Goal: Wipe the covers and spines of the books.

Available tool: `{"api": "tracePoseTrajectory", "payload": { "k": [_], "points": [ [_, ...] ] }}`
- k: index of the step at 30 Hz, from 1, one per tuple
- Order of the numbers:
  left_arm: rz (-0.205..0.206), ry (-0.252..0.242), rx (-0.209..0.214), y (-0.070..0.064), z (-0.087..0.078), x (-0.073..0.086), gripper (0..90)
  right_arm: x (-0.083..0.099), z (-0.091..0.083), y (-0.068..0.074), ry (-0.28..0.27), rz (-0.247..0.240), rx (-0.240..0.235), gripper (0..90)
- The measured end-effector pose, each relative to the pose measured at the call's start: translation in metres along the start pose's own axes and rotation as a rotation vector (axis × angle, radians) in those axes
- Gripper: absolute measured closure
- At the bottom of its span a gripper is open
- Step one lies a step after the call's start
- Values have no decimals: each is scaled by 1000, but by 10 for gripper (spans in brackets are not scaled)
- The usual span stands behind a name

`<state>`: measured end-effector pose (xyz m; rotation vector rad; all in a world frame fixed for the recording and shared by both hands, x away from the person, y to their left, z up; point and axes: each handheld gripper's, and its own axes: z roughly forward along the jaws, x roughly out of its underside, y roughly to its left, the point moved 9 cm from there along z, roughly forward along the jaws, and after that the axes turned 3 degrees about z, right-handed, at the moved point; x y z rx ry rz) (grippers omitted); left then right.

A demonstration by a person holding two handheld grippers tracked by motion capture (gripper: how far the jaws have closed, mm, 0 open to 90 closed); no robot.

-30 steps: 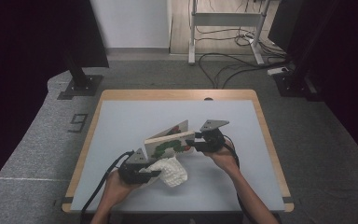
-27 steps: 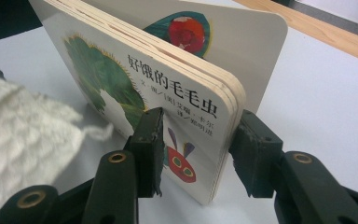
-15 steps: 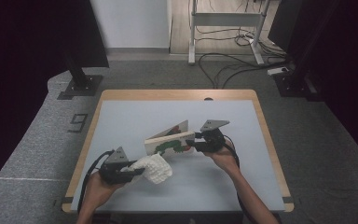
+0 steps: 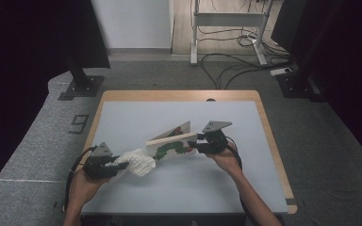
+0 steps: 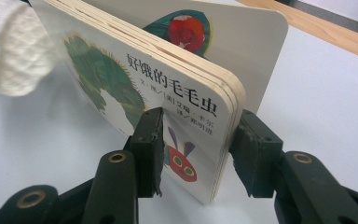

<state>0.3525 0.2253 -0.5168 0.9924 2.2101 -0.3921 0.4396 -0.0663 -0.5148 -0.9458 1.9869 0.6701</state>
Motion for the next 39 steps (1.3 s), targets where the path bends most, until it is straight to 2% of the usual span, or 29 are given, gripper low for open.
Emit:
{"api": "tracePoseTrajectory", "payload": {
  "k": [8,9,12,23,31,37,39],
  "points": [
    [0,16,12,5,26,-10,624,0,1,0,0,2,5,550],
    [7,15,24,5,35,-11,624,1,1,0,-1,2,3,550],
    [0,9,52,4,46,-13,625,1,1,0,-1,2,6,550],
    [-13,23,78,0,75,-15,628,1,1,1,-7,2,10,550],
    [-48,-16,119,1,78,-13,637,1,1,1,-11,2,12,550],
    [-21,-36,102,0,70,-20,645,1,1,1,-10,1,12,550],
    [7,-37,76,-1,63,-26,645,1,1,1,-8,2,12,550]
  ]
}}
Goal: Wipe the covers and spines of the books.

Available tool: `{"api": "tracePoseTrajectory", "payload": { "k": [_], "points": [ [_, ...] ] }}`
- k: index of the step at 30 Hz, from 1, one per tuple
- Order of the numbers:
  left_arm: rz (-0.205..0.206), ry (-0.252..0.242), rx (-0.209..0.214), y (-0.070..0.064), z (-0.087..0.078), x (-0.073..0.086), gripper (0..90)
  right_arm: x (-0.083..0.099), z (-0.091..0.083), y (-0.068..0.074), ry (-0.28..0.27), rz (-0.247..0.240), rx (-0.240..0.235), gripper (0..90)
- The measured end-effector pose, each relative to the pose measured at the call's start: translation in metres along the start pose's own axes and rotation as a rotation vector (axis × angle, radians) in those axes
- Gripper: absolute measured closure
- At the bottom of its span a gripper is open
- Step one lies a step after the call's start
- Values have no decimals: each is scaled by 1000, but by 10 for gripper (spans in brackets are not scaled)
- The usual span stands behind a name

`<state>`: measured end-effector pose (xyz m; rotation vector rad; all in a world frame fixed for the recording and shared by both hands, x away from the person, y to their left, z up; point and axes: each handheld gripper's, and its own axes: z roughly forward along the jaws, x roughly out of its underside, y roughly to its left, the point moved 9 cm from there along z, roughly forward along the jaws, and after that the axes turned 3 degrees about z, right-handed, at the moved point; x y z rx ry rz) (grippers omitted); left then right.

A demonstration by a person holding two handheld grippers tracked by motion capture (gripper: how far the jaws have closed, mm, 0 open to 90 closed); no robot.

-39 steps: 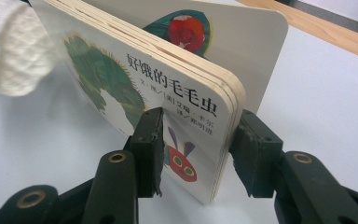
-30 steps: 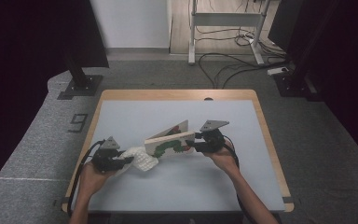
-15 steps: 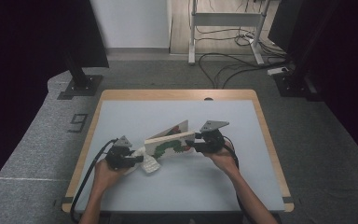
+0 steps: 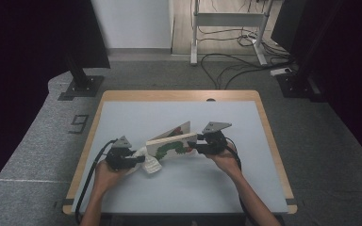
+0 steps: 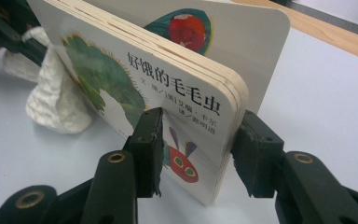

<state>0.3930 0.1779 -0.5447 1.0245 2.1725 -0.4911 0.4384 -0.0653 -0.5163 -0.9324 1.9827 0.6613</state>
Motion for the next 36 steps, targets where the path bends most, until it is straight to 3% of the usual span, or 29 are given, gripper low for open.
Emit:
{"api": "tracePoseTrajectory", "payload": {
  "k": [7,18,27,36],
  "points": [
    [51,-11,-34,-2,-19,-19,643,0,0,0,0,1,-1,550],
    [90,-25,-55,-5,-35,-35,640,1,0,0,1,2,-2,547],
    [73,-23,-43,-4,-31,-31,638,1,0,1,-3,4,-2,541],
    [28,7,-12,-1,-9,-10,636,1,0,1,-3,4,-1,537]
  ]
}}
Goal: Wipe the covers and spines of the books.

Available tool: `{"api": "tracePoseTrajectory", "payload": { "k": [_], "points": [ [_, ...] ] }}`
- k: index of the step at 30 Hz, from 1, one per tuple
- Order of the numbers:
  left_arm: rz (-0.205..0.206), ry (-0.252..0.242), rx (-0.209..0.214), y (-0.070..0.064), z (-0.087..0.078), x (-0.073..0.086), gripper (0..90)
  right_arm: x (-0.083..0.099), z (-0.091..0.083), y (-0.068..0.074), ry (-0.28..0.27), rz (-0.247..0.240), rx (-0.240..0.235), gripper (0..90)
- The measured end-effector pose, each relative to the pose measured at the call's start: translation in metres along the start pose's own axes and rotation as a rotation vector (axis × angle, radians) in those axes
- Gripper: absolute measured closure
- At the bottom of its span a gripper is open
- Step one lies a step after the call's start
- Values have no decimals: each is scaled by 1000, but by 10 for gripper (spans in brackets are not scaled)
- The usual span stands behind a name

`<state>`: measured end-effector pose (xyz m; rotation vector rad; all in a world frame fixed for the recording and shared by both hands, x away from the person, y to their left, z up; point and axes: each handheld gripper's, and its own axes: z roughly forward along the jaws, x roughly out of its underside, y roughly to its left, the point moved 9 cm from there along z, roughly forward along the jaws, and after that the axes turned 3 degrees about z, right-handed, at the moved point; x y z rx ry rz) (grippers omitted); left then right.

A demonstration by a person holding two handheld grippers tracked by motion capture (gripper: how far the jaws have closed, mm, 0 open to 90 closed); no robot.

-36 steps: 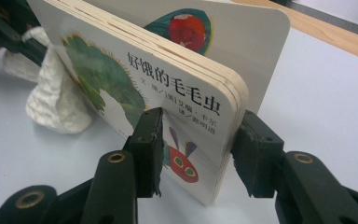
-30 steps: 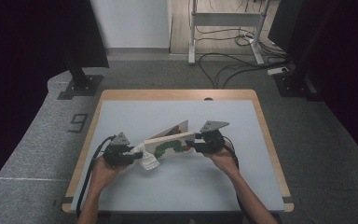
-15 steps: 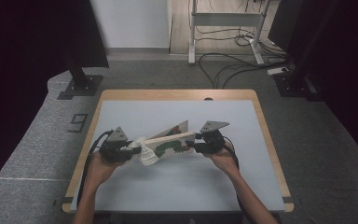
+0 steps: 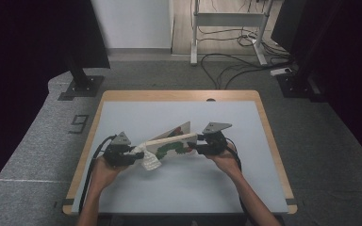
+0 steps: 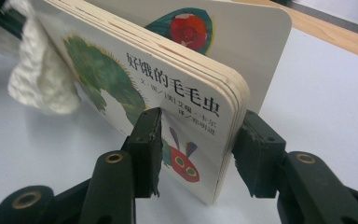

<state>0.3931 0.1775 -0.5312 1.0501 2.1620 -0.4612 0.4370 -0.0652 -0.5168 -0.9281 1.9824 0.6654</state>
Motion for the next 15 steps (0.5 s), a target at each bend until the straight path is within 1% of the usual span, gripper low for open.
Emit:
{"api": "tracePoseTrajectory", "payload": {
  "k": [5,6,7,9,11,15],
  "points": [
    [-11,51,6,1,18,17,631,0,0,0,1,-1,2,536],
    [-18,49,8,1,21,19,630,0,0,0,0,-1,2,536],
    [-33,36,19,2,23,21,630,0,0,0,0,0,1,536],
    [-51,20,34,2,23,23,626,0,0,0,-1,0,2,536],
    [-57,14,39,2,23,24,624,0,0,0,1,-1,2,534],
    [-52,10,31,1,21,21,628,0,1,0,-2,3,4,532]
  ]
}}
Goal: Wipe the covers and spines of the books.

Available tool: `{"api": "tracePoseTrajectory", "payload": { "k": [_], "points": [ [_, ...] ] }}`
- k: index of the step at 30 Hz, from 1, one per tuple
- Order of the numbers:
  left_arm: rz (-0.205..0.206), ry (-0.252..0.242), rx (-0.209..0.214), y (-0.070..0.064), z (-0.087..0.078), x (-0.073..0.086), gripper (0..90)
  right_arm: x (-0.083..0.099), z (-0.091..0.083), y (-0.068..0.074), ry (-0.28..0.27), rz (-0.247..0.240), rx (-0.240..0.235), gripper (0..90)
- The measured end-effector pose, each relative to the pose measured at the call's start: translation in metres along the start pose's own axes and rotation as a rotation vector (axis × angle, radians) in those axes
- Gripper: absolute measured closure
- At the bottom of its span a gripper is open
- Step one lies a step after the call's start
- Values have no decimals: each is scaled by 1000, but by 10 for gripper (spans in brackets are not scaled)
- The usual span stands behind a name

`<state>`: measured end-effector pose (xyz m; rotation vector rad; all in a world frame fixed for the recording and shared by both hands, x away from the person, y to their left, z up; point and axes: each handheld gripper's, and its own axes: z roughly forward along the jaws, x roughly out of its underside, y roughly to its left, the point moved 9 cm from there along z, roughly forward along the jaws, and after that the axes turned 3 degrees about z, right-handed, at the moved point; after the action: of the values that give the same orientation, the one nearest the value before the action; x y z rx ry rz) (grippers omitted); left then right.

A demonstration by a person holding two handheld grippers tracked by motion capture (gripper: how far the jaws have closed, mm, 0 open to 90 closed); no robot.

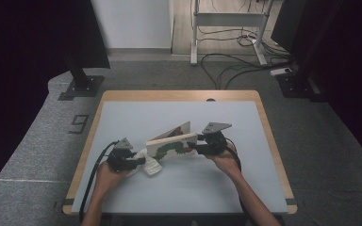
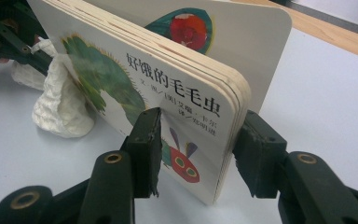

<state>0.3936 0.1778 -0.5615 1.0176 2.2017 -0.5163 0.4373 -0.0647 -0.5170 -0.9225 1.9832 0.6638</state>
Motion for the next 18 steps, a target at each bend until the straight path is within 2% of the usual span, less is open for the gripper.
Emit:
{"api": "tracePoseTrajectory", "payload": {
  "k": [5,11,15,18],
  "points": [
    [17,-17,-7,-3,-11,-9,631,0,0,0,2,-1,0,529],
    [80,-28,-37,-9,-33,-30,630,0,1,0,-2,2,-1,526],
    [97,-49,-44,-11,-45,-42,627,1,1,0,-3,5,0,522],
    [106,-44,-48,-13,-49,-47,625,1,1,0,-4,5,0,520]
  ]
}}
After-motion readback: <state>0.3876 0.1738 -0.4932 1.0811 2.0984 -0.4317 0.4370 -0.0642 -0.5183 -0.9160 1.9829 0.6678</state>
